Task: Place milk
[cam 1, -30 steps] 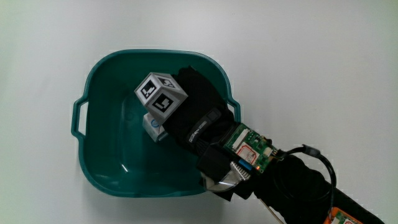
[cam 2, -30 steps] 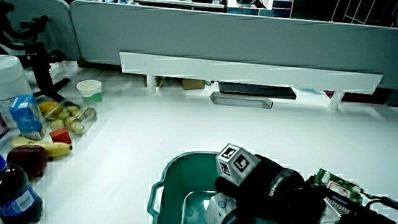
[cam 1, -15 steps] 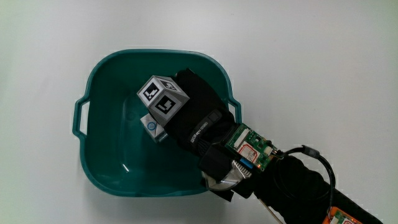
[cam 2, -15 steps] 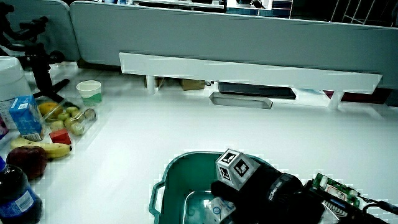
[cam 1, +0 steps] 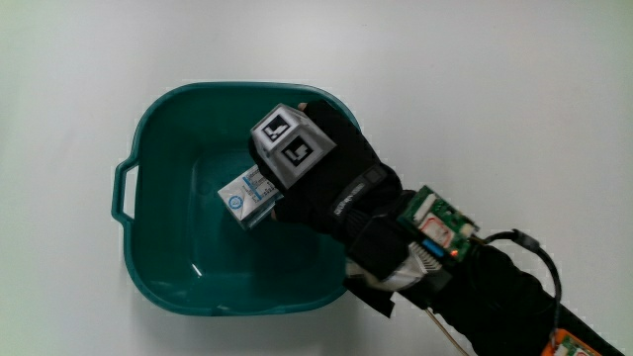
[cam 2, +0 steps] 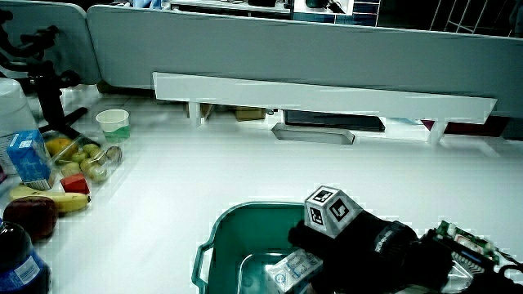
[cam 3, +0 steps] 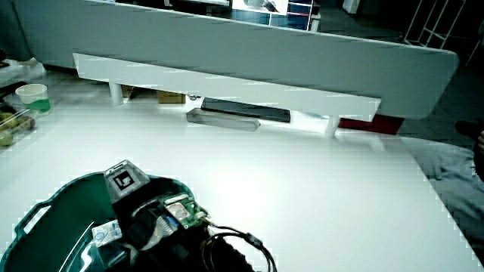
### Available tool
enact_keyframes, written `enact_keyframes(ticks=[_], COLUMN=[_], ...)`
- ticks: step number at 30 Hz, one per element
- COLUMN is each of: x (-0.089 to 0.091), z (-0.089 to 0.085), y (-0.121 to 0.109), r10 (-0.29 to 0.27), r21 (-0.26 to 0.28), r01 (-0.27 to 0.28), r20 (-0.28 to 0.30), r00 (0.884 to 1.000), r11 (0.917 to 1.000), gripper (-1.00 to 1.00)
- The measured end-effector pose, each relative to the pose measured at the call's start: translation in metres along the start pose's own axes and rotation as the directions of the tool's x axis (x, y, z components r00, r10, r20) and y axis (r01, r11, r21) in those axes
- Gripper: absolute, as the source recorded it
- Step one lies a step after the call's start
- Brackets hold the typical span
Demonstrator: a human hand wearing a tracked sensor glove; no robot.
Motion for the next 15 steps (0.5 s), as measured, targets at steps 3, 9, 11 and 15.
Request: enact_keyframes(ticks=[3,9,11,15], x=[0.002,-0.005,-0.007,-0.014], z=[0.006,0.017,0.030,0.023], y=[-0.017,-0.054,-0.073,-0.092], r10=[0.047,0.185,0.185,0.319], r21=[0.046,0.095,0.008,0.057], r01=[-0.044,-0.172,-0.187,-0.314], r20=[-0.056,-0.148,-0.194,-0.220], r00=[0.997,0.972,0.963,0.922], r11=[0.9980,0.9805,0.9824,0.9477], gripper=[-1.00,-1.00,-1.00,-1.00])
